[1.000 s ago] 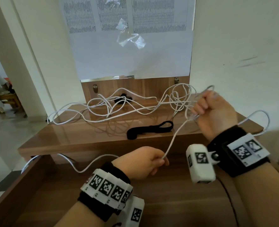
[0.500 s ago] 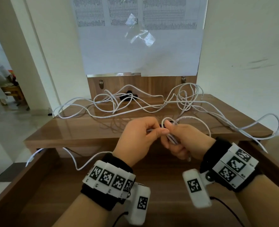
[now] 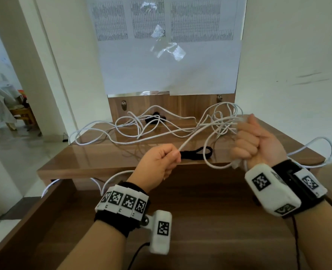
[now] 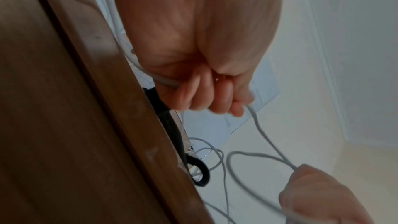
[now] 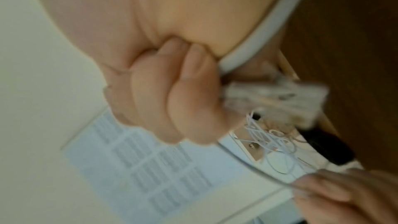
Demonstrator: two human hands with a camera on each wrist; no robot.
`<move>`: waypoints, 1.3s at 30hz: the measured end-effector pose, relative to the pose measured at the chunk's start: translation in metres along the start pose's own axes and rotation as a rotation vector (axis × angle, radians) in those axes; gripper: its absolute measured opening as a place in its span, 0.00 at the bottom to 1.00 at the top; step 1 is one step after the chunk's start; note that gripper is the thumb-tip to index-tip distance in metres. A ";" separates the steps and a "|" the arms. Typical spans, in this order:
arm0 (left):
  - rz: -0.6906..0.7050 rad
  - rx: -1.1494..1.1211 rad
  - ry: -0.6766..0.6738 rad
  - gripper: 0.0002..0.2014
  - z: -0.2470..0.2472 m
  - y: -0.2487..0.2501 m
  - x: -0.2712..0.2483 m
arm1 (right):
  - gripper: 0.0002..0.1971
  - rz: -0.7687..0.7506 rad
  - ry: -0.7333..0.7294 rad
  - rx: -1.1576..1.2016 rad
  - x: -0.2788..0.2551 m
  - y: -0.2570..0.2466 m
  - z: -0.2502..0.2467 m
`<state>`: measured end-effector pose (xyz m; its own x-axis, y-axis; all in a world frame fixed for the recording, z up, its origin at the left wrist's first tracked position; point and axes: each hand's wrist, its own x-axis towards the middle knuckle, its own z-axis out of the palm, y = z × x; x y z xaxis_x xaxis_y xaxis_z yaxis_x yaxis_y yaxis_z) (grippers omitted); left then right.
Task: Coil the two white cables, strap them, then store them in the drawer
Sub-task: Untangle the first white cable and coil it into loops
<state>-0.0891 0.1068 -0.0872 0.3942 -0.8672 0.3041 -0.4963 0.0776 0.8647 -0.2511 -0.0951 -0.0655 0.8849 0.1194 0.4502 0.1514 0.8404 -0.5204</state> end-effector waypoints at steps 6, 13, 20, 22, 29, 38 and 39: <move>-0.158 0.638 -0.154 0.13 0.016 -0.013 0.001 | 0.24 -0.485 0.099 0.274 -0.016 -0.025 -0.001; -0.078 0.750 -0.322 0.10 0.030 0.004 -0.001 | 0.14 -0.607 0.537 -0.235 0.007 -0.003 0.015; -0.088 0.740 -0.090 0.12 0.028 0.006 0.001 | 0.22 -0.210 0.625 -0.409 0.009 0.015 0.014; -0.083 0.591 0.146 0.17 0.022 0.001 0.002 | 0.24 -0.127 0.718 -0.629 0.007 0.013 0.015; -0.293 -0.200 0.766 0.21 -0.007 -0.020 0.008 | 0.19 0.375 0.604 -0.945 -0.001 0.013 0.018; -0.304 0.192 0.661 0.21 -0.001 -0.020 0.007 | 0.26 0.104 -0.033 -0.087 0.005 0.016 0.028; -0.295 0.249 0.617 0.22 0.002 -0.019 0.007 | 0.28 0.060 -0.005 -0.044 0.005 0.018 0.026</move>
<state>-0.0788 0.0980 -0.1022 0.8668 -0.3934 0.3063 -0.4345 -0.2949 0.8510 -0.2550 -0.0656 -0.0536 0.8908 0.1718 0.4207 0.1173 0.8075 -0.5781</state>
